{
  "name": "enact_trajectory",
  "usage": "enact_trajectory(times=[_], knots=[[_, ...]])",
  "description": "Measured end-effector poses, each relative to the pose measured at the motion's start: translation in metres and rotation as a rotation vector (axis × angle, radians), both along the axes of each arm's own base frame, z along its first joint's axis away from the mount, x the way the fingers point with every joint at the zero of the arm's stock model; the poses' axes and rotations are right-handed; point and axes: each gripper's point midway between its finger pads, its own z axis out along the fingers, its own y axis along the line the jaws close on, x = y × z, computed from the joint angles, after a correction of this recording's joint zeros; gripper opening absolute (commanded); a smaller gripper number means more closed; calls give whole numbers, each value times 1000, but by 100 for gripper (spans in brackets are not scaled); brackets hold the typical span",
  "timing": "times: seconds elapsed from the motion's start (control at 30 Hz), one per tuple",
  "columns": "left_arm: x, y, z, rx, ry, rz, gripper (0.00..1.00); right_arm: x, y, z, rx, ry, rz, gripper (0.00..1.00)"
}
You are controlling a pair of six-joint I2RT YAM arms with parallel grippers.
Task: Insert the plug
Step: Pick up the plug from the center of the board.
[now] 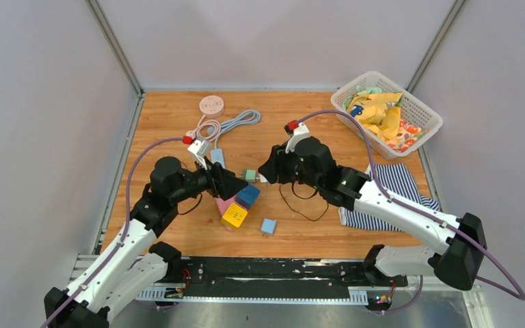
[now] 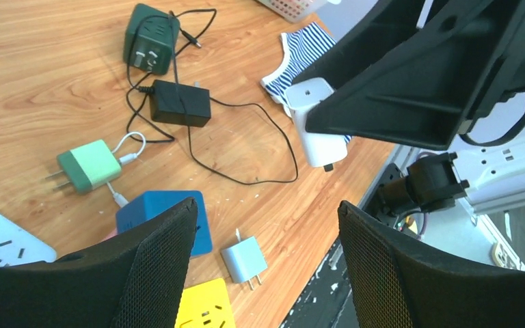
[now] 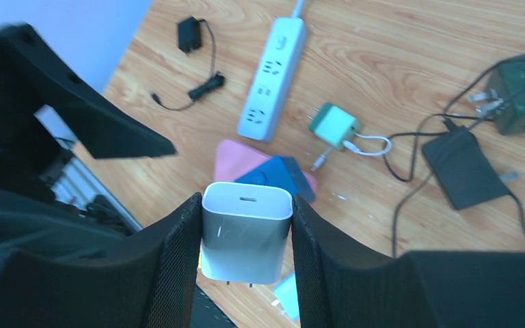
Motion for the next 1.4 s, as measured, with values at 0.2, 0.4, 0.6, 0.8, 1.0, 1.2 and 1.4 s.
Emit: enact_trajectory(times=[0.2,0.4,0.6,0.8,1.0,1.2,1.4], knots=[[-5,-16,0,6,18,-55,77,1,18,28,159,-1,8,26],[2,-23,12,-3,12,-50,76,1,31,43,231,-2,21,26],[9,-24,16,-13,9,-23,74,-2,37,46,255,0,31,27],[11,-29,21,-40,5,-24,75,0,39,52,277,-11,28,27],[13,-34,23,-52,8,-26,72,-1,40,55,292,-12,30,27],[13,-36,25,-58,-1,-32,22,0,42,56,297,-16,30,28],[12,-36,24,-26,-45,-50,0,-2,38,54,275,-34,50,45]])
